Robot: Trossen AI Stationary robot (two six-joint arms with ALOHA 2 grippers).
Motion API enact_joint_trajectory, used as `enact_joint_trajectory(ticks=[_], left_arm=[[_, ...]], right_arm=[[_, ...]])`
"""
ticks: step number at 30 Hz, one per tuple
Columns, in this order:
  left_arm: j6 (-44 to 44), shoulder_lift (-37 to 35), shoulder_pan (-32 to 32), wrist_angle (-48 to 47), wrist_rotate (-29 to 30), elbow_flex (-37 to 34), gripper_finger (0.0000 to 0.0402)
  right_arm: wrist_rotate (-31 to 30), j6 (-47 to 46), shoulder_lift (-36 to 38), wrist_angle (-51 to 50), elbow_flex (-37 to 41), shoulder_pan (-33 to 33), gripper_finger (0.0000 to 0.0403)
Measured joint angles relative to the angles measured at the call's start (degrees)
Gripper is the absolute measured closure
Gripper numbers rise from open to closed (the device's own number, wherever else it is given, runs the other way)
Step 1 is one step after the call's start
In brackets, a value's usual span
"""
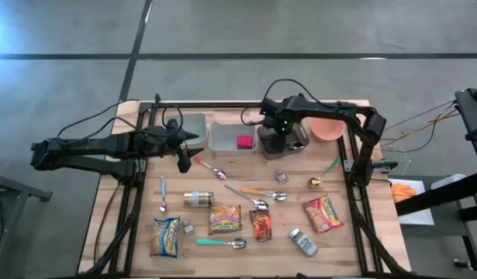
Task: Pick & Place Food Item
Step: Put the green spoon into the black bin
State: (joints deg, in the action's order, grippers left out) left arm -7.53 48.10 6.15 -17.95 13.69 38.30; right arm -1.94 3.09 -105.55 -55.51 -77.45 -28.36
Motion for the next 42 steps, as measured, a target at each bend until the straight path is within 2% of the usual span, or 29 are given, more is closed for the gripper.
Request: enact_joint_trajectory(ticks=[11, 20, 26, 32, 37, 42], left_arm=[[-1.07, 0.00, 0.00, 0.09, 0.00, 0.00, 0.0139], [-1.29, 0.00, 0.00, 0.08, 0.22, 0.02, 0.0139], [-1.33, 0.00, 0.00, 0.08, 0.24, 0.02, 0.0139], [-1.51, 0.00, 0.00, 0.06, 0.24, 0.04, 0.0139], [-1.53, 0.00, 0.00, 0.06, 0.24, 0.04, 0.0139], [-1.53, 0.00, 0.00, 0.06, 0.24, 0.04, 0.0139]], right_arm=[[-1.29, -6.48, 8.22, -6.14, -0.02, 0.70, 0.0165], [-2.79, -17.93, 16.95, -15.75, -0.02, 6.03, 0.0165], [-2.77, -15.61, 21.04, -21.64, 0.72, 12.26, 0.0165], [-2.62, -13.91, 24.29, -22.26, 4.41, 19.04, 0.0165], [-2.42, -20.81, 26.76, -23.43, 9.39, 23.38, 0.0165], [-2.60, -35.72, 30.39, -23.81, 16.38, 25.48, 0.0165]])
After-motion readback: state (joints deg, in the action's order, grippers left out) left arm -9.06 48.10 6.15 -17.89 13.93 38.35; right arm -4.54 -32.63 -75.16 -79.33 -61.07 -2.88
